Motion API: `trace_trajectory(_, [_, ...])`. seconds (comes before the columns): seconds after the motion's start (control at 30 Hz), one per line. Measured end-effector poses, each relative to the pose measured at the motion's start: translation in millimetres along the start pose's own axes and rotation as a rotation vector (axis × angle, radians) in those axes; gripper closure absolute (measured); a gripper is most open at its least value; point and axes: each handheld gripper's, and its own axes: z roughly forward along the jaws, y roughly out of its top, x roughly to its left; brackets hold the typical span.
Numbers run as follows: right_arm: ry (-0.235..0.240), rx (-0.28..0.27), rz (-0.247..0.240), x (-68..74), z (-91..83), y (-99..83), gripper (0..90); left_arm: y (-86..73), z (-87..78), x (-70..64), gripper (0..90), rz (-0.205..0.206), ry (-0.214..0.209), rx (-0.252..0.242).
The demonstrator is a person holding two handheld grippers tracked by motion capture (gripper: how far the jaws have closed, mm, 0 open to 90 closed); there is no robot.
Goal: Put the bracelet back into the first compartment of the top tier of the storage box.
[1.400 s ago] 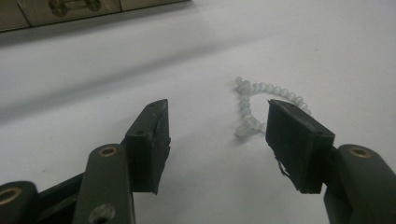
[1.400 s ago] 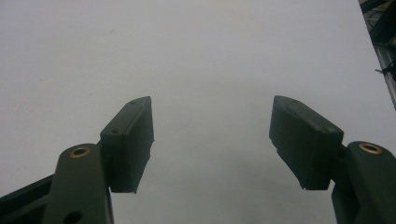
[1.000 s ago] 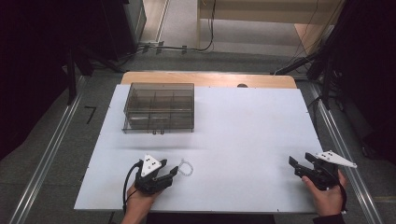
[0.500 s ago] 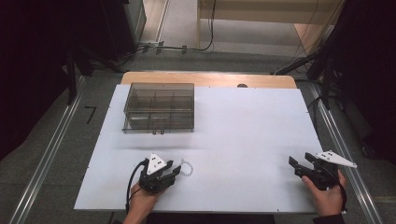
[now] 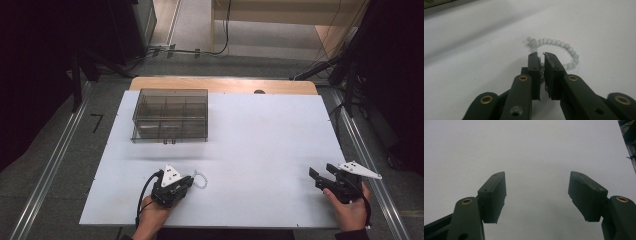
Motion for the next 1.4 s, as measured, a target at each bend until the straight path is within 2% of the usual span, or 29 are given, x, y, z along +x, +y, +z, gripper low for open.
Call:
trace_trajectory(0.17, [-0.001, 0.001, 0.002, 0.0, 0.1, 0.0, 29.0, 0.0, -0.1, 1.1, 85.4, -0.01, -0.015, -0.001])
trace_trajectory(0.23, [0.002, 0.001, 0.0, -0.4, -0.2, 0.0, 29.1, 0.0, -1.1, 1.7, 85.5, -0.028, -0.029, -0.006])
trace_trajectory(0.4, [0.004, -0.001, 0.0, -1.0, 0.0, -0.2, 29.1, 1.5, -7.3, 2.1, 85.5, -0.046, -0.042, -0.053])
trace_trajectory(0.5, [0.003, 0.0, 0.0, -0.8, 0.0, -0.2, 29.0, 3.7, -14.0, 2.5, 85.5, -0.041, -0.025, -0.104])
trace_trajectory(0.83, [-0.001, 0.003, 0.002, -0.7, 0.1, -0.2, 29.0, 6.4, -24.6, 5.6, 85.7, -0.06, -0.001, -0.178])
trace_trajectory(1.07, [-0.004, 0.011, 0.005, -0.9, 1.3, -0.5, 27.7, 9.1, -35.9, 11.0, 85.9, -0.087, 0.031, -0.251])
trace_trajectory(1.4, [-0.001, 0.015, 0.008, -1.2, 1.9, -0.7, 27.4, 12.0, -46.9, 18.5, 86.1, -0.114, 0.063, -0.307])
